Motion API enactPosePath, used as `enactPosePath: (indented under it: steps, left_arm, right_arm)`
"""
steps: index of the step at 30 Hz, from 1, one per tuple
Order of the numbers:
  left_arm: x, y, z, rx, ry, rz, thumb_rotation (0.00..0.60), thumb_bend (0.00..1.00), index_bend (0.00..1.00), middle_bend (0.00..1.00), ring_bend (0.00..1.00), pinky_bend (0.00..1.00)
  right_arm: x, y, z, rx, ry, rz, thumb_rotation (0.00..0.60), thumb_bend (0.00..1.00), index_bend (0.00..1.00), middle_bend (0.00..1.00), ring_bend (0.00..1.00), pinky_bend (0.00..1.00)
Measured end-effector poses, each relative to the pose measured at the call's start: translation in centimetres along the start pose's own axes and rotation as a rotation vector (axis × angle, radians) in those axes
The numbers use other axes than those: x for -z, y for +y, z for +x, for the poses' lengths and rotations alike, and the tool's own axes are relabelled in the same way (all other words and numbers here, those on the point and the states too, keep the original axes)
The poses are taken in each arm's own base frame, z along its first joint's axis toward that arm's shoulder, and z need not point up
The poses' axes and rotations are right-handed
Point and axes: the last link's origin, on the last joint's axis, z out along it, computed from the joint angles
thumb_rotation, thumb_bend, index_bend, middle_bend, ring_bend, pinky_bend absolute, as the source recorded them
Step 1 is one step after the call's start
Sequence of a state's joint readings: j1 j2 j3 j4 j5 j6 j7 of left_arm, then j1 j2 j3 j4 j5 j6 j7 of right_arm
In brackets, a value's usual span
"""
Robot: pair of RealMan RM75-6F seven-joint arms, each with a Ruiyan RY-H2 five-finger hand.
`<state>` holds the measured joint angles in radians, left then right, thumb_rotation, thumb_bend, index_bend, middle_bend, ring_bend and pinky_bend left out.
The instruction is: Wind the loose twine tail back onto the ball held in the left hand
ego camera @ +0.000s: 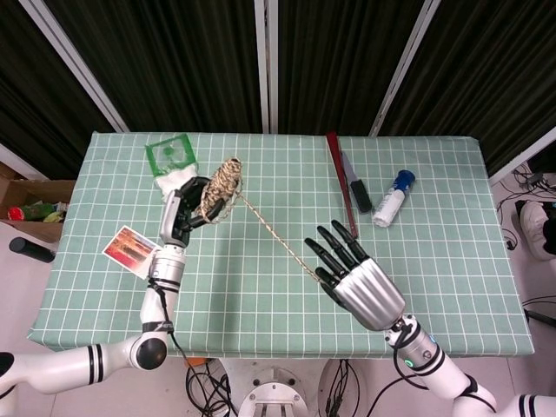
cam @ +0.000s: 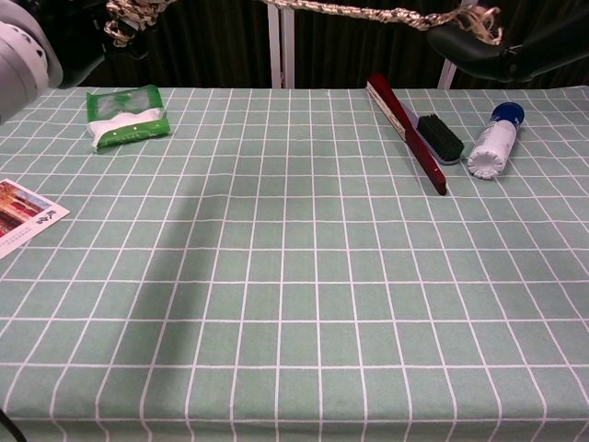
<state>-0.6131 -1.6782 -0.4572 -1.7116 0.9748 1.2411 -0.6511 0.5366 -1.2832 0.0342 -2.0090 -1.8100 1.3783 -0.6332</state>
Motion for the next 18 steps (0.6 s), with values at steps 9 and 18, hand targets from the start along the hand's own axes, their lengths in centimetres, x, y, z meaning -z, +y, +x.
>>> enactPosePath:
  steps: [9, 18]
  left_arm:
    - [-0.1, -0.6, -0.6, -0.05, -0.01, 0.019, 0.6, 0.43, 0.76, 0.75, 0.65, 0.78]
    - [-0.1, -1.3, -0.7, -0.247, -0.011, 0.011, 0.6, 0.43, 0.76, 0.75, 0.65, 0.78]
  right_arm:
    - [0.1, -2.4, 0.9, -0.046, 0.007, 0.08, 0.6, 0.5, 0.98, 0.21, 0.0, 0.0]
    - [-0.4, -3.9, 2.0, -0.116, 0.02, 0.129, 0.6, 0.5, 0.99, 0.21, 0.0, 0.0]
